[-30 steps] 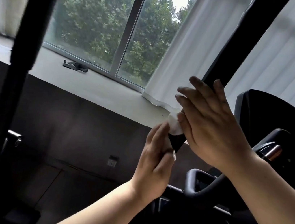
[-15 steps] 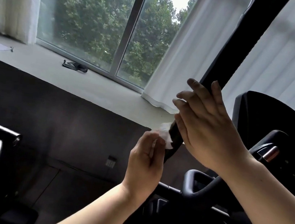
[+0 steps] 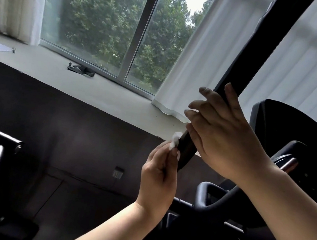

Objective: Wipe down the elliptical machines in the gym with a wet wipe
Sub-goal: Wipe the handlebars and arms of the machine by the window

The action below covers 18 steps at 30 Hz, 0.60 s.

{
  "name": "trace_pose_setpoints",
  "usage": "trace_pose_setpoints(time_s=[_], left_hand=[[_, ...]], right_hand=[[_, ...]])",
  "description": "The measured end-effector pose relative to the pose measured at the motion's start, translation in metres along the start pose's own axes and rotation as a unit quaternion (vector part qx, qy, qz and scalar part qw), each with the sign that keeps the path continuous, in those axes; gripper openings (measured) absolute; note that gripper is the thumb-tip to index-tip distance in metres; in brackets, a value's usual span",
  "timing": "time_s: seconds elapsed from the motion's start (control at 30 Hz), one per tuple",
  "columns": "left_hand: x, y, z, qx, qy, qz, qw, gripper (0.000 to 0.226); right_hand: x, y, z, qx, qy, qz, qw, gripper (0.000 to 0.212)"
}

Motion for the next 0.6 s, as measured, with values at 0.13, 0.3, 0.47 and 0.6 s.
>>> trace_pose_setpoints(time_s=[0.13,0.3,0.47,0.6], left_hand=[[-0.009,-0.018,0.017,0.017,-0.021,-0.007,1.000,0.031],[-0.012,-0.011,0.022,-0.010,-0.017,-0.001,1.000,0.031],[0.004,0.009,-0.014,0.082,0.004,0.001,0.997,0.020],[-0.003,-0.006,0.006,0.064,-0.028,0.012,0.997,0.024]], right_hand=[[0.000,-0.002,-0.001,-0.009,-0.003,-0.004,1.000,0.037],[0.001,-0.002,-0.002,-0.012,0.004,-0.012,1.000,0.038],[0.003,-0.003,0.003,0.003,0.016,-0.011,1.000,0.039],[0.002,-0.010,0.006,-0.014,0.046,-0.003,0.999,0.040]])
Point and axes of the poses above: each hand's wrist, its own y-axis away from the middle knuckle, its own x-axis out of the back of the hand, z = x × y, the point moved 4 cm from there along -y, towards the middle knuckle, and after that the axes turned 12 degrees about x, right-handed, at the moved point
